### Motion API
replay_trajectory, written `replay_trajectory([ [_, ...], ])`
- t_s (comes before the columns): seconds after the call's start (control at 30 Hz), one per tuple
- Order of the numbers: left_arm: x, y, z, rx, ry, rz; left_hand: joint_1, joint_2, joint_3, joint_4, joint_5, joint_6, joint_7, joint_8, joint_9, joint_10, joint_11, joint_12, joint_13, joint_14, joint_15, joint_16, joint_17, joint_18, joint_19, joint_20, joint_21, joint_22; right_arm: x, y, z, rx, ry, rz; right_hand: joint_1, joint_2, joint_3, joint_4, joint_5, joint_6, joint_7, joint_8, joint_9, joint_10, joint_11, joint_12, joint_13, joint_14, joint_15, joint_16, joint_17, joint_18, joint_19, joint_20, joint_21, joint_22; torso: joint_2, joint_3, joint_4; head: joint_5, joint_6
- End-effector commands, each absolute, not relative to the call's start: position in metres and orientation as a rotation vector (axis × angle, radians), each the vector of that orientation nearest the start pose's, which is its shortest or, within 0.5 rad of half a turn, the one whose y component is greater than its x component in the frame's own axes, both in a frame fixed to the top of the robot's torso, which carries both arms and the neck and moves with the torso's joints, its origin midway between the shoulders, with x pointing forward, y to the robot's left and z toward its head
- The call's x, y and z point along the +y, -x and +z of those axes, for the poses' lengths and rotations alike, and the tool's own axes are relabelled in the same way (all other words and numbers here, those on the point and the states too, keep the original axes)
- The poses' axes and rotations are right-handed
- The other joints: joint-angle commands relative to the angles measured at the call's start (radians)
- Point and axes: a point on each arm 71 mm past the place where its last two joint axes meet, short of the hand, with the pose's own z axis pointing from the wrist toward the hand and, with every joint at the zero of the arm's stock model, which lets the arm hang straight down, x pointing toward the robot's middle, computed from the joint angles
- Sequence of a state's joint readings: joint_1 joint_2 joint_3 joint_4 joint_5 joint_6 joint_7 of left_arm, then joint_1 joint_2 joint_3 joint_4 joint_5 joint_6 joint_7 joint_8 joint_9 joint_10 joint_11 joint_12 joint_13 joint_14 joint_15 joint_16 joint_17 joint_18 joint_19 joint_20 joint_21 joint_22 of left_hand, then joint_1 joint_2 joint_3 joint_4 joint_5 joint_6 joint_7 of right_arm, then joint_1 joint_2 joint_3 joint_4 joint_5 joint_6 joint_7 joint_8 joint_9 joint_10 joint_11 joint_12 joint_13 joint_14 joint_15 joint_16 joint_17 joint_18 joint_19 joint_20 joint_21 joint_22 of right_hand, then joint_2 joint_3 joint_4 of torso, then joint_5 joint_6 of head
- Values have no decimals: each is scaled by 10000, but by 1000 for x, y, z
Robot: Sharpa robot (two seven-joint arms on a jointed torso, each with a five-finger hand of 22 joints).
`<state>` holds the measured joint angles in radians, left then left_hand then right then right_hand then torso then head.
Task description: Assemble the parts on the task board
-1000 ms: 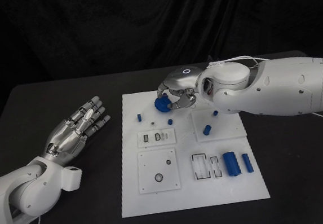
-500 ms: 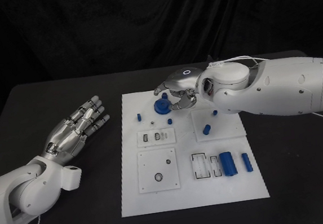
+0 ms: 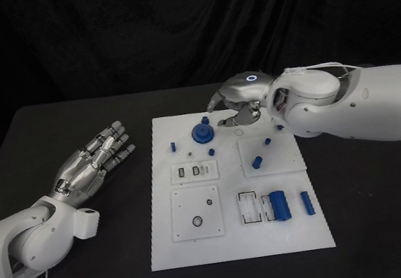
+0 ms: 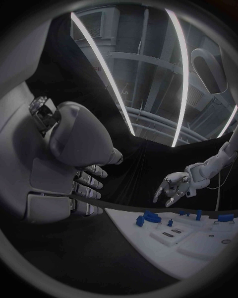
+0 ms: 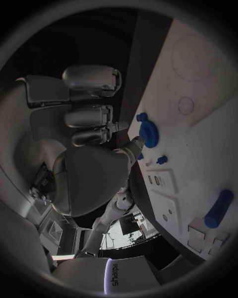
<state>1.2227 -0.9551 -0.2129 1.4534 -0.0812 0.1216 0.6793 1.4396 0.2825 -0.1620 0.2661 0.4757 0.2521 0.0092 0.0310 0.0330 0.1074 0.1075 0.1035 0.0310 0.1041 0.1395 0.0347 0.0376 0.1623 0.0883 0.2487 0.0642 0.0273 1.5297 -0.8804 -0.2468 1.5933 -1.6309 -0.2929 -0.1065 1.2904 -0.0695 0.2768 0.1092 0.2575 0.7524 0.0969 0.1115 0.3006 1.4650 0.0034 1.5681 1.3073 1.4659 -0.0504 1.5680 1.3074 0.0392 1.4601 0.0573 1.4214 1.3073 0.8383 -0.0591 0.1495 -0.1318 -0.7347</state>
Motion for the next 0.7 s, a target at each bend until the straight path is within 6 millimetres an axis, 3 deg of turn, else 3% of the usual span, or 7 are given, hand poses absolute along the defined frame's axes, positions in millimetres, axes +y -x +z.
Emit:
replay_trajectory([
  [0.03, 270, -463, -201, 13314, 8290, -19199, 104, 23, 60, -7, 43, -14, 27, 46, 16, -69, -5, 43, -14, -6, 42, -2, 15, 181, 0, 48, -14, 3, -210, -485, -83, 14221, 4337, 4959, -161, 1, -138, 90, -280, 216, -2, 67, 22, 1058, 42, 27, 2635, 1049, -17, 28, 2634, 2, 222, 22, 94, 1897, 3, 0, -5, -46, -4],
  [0.23, 270, -463, -201, 13300, 8291, -19185, 107, 19, 61, -9, 45, 5, 28, 49, 18, -57, -4, 57, -10, 10, 43, 3, 21, 181, 9, 49, -8, 6, -248, -472, -74, 14498, 3447, 4452, -274, 36, -366, 319, -887, 361, 23, 13, 22, 1058, 65, 27, 2635, 1049, 2, 28, 2634, -24, 292, 38, 186, 1969, -2, 0, -21, -56, -5],
  [0.4, 268, -463, -201, 13316, 8279, -19231, 109, 16, 63, -11, 47, 1, 28, 49, 18, -61, -3, 55, -11, 7, 43, 3, 19, 181, 8, 50, -9, 6, -278, -464, -79, 14885, 2815, 3883, -265, 29, -565, 488, -1288, 133, 29, -226, -89, 1058, 72, 27, 2635, 1049, 9, 28, 2634, -22, 291, 47, 173, 1984, -14, -3, -28, -51, -48],
  [0.57, 267, -463, -201, 13319, 8269, -19264, 109, 16, 63, -11, 47, 1, 28, 49, 18, -61, -3, 55, -11, 7, 43, 3, 19, 181, 8, 50, -9, 6, -301, -460, -89, 15177, 2301, 3409, -239, 14, -615, 518, -1381, 96, 29, -272, -115, 1058, 75, 27, 2635, 1049, 12, 28, 2634, -19, 284, 50, 158, 1982, -8, -11, -43, -95, -62],
  [0.7, 267, -463, -201, 13329, 8271, -19269, 109, 16, 63, -11, 47, 1, 28, 49, 18, -61, -3, 55, -11, 7, 43, 3, 19, 181, 8, 50, -9, 6, -315, -458, -98, 15384, 1984, 3103, -221, 0, -630, 519, -1404, 90, 27, -283, -122, 1058, 74, 27, 2635, 1049, 12, 28, 2634, -18, 284, 51, 157, 1983, 6, 14, -14, -126, -92],
])
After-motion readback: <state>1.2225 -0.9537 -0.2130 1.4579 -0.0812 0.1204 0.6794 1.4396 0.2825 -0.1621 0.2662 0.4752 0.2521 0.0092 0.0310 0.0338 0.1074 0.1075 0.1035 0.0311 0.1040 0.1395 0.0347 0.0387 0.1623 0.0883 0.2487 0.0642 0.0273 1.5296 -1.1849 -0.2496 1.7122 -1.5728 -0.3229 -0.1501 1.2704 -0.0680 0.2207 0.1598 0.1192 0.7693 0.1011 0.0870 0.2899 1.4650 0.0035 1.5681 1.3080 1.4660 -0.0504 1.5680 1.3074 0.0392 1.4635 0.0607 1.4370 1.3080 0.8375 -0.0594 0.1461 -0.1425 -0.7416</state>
